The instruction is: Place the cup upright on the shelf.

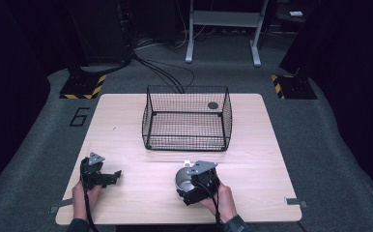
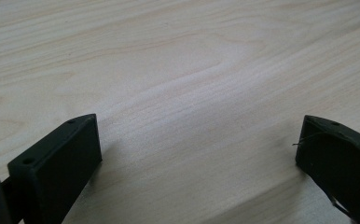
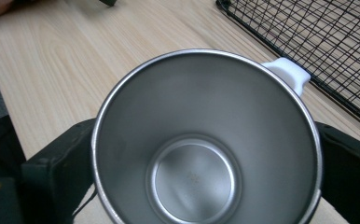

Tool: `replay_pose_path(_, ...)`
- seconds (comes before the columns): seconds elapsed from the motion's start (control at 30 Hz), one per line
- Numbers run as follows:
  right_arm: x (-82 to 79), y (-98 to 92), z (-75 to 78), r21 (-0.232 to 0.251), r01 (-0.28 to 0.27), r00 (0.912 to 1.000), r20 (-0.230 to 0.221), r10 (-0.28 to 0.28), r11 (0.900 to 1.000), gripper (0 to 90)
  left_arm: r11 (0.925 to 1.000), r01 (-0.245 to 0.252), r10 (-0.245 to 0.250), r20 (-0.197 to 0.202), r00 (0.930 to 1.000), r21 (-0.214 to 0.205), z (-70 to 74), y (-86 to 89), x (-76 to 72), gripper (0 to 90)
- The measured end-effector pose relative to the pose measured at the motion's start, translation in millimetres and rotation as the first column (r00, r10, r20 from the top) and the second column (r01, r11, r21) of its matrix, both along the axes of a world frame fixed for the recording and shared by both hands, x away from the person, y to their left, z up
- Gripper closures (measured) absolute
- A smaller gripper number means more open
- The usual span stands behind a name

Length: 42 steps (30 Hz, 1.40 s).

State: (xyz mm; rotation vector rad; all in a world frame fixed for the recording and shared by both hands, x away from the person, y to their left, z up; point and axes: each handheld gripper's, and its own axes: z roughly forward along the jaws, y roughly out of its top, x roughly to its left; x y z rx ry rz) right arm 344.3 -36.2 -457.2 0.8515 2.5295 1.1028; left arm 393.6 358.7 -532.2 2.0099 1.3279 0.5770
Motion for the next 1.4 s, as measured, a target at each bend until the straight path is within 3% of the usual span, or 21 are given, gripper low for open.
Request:
replay_pose_path(0.37,1.8,1.2,-1.9,-0.008,0.006,0.9998,-0.02,-0.006,1.0,4.6,1.0,-0.005,0.005,-0.001,1.0,-0.006,-0.2,-0.6,-0.3,0.1)
replay_pose_path(0.57,1.7,3.0,-2.8,-0.02,0.007,1.0,-0.005,-0.007,0.9998,5.1,1.0,-0.005,0.005,-0.002,1.0,-0.007,-0.2,-0.7,-0.4,0.1)
replay_pose_path(0.97,-0.7,1.5,-4.2,0.009,0.0,1.0,0.009,0.0,1.0,6.2,1.0,-0.005,0.005,-0.001,1.0,-0.006,-0.1,-0.6,-0.3,0.1)
replay_pose_path(1.27,-0.1,-1.1,8.7,0.012,-0.009,0.9997,0.023,0.009,0.9999,6.3,1.0,-0.005,0.005,-0.001,1.0,-0.006,-0.1,-0.6,-0.3,0.1)
replay_pose_path(1.4,2.2,-4.9,16.2,0.036,-0.002,0.9998,0.018,0.002,0.9994,6.3,1.0,-0.005,0.005,-0.001,1.0,-0.005,-0.1,-0.6,-0.3,0.1)
